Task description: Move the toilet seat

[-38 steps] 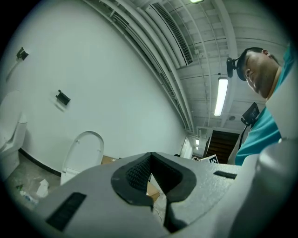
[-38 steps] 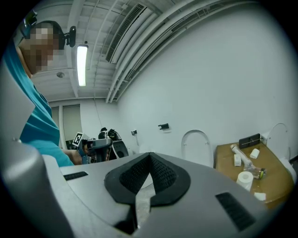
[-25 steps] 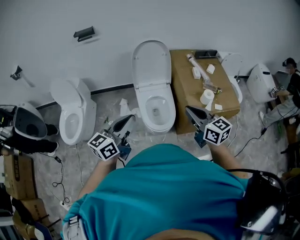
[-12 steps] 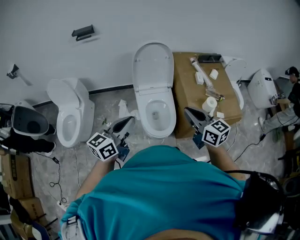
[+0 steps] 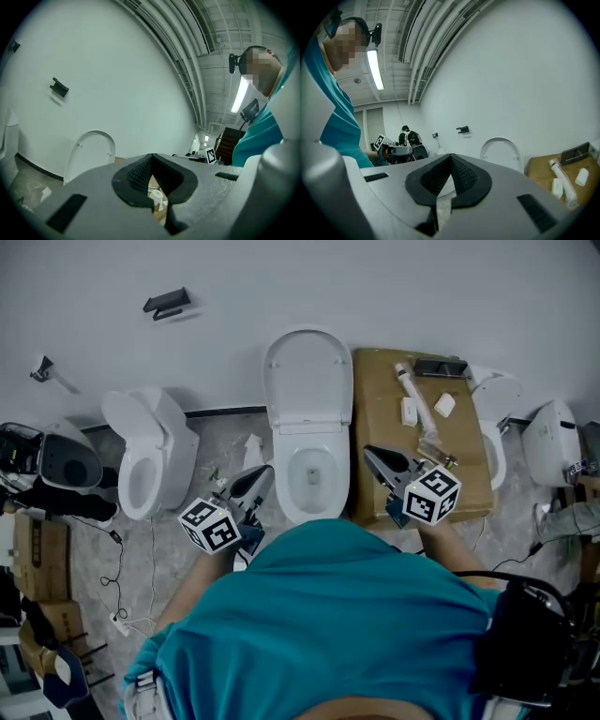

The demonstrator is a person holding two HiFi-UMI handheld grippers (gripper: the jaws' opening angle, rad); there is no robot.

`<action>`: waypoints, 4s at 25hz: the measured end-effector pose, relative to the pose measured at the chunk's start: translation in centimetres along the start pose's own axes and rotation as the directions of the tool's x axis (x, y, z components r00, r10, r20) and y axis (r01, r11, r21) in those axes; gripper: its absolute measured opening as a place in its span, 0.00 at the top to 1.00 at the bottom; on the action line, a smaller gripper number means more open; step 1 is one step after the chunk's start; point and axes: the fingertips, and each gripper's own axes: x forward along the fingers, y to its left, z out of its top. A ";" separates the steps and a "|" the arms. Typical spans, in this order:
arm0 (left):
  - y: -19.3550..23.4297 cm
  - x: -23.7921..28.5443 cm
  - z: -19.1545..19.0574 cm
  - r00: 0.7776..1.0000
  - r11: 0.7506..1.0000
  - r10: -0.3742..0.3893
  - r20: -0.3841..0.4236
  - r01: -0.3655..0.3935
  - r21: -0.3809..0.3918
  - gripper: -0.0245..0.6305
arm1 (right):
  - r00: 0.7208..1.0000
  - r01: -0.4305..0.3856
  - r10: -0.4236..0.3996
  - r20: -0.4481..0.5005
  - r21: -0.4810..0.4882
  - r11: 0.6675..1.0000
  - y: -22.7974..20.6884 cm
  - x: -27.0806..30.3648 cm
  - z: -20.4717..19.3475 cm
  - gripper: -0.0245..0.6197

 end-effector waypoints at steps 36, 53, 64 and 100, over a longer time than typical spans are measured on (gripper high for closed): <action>16.4 9.0 -25.6 0.761 0.979 0.043 -0.647 0.096 0.179 0.96 | 0.984 0.122 -0.103 -0.142 0.135 0.983 -11.9 10.6 -13.8 0.96; 22.3 5.1 -52.6 0.250 0.862 0.074 -0.965 0.470 0.188 0.87 | 0.985 0.096 -0.057 -0.163 0.239 0.966 -13.9 11.2 -25.2 0.96; 24.5 4.3 -61.6 0.022 0.693 0.206 -0.978 0.702 0.162 0.52 | 0.985 0.108 -0.061 -0.164 0.290 0.951 -15.2 10.3 -30.1 0.96; 24.9 3.4 -61.0 -0.024 0.563 0.281 -0.959 0.814 0.145 0.57 | 0.986 0.114 -0.068 -0.152 0.325 0.939 -15.5 10.4 -29.1 0.96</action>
